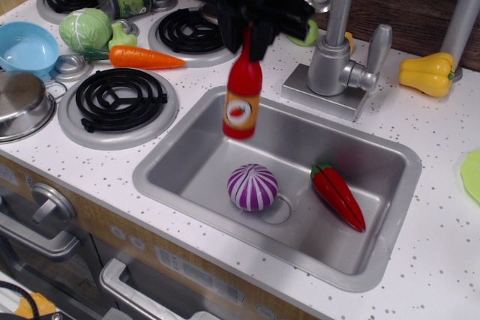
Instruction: Put red bottle in sink
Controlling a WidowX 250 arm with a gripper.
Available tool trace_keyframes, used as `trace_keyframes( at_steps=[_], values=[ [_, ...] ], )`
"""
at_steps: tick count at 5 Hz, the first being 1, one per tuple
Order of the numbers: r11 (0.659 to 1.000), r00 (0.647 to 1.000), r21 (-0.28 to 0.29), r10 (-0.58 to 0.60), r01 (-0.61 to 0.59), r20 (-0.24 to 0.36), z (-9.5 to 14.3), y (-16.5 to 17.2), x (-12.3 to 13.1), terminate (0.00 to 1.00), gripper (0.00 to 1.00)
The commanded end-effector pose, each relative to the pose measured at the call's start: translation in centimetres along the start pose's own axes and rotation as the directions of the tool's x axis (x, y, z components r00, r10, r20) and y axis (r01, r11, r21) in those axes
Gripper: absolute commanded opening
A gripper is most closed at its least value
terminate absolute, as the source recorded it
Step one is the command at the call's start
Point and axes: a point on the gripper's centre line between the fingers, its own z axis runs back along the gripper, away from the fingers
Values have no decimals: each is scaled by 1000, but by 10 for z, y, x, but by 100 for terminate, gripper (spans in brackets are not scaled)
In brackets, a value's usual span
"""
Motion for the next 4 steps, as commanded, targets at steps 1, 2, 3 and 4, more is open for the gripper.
trace_keyframes(
  at_steps=[1,2,3,4],
  values=[
    [992,995,-100,83,-77,54,-5,-40,-23,0,0],
    [989,992,-119,102,-93,78,-21,-53,-39,0,0],
    [987,989,-137,97,-82,108,-41,-57,-48,0,0],
    [991,985,-114,88,-71,151,-54,-61,-50,100,0]
  ],
)
